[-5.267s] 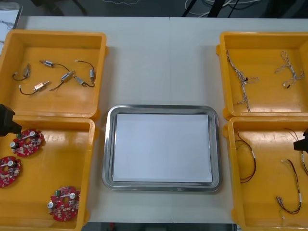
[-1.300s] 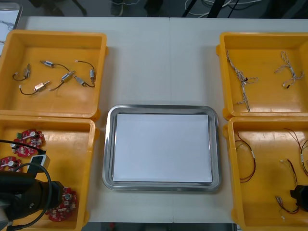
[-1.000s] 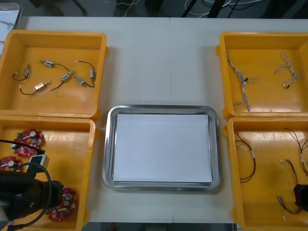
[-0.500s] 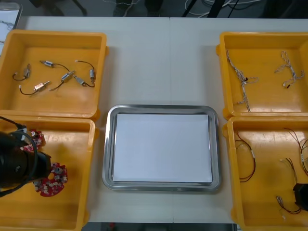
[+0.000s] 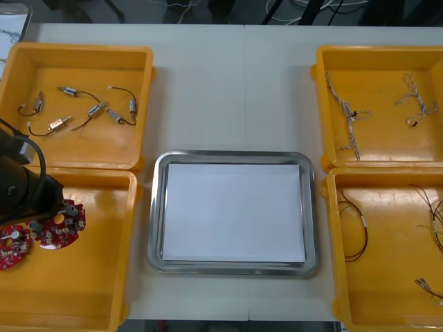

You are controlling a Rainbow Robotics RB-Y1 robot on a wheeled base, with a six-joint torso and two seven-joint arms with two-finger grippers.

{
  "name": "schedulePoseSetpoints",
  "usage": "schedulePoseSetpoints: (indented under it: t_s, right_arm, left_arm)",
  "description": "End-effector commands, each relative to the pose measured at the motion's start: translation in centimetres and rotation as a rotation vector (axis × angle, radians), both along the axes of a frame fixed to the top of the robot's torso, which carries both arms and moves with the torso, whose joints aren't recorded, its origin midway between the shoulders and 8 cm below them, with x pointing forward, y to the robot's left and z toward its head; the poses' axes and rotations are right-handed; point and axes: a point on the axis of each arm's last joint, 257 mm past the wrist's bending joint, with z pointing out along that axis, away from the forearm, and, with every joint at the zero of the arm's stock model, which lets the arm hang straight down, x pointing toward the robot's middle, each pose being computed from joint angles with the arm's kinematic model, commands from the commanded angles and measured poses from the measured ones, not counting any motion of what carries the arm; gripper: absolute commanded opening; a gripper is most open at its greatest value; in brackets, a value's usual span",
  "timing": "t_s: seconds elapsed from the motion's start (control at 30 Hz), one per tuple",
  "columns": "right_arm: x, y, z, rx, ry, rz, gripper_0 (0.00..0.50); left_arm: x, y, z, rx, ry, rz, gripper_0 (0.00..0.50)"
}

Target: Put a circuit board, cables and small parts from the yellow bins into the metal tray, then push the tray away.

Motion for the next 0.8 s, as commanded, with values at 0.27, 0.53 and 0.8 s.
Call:
schedulePoseSetpoints:
  t_s: [0.27,0.53,0.8]
  right_arm:
    - [0.1,1.5,8.4,-0.054,-0.002,0.125,0.000]
    - [1.5,6.3,11.8,-0.034,-0.026,0.324,0.000]
    - [3.0,10.3,12.7,-0.053,-0.034,0.486,0.000]
  left_arm:
    - [0.8,-4.4,5.4,0.009,-0.055,-0.108,0.000]
    - [0.6,-9.3,6.4,-0.054,-0.082,-0.125,0.000]
    - [0.5,-14.1,5.6,-0.059,-0.090,-0.167,0.000]
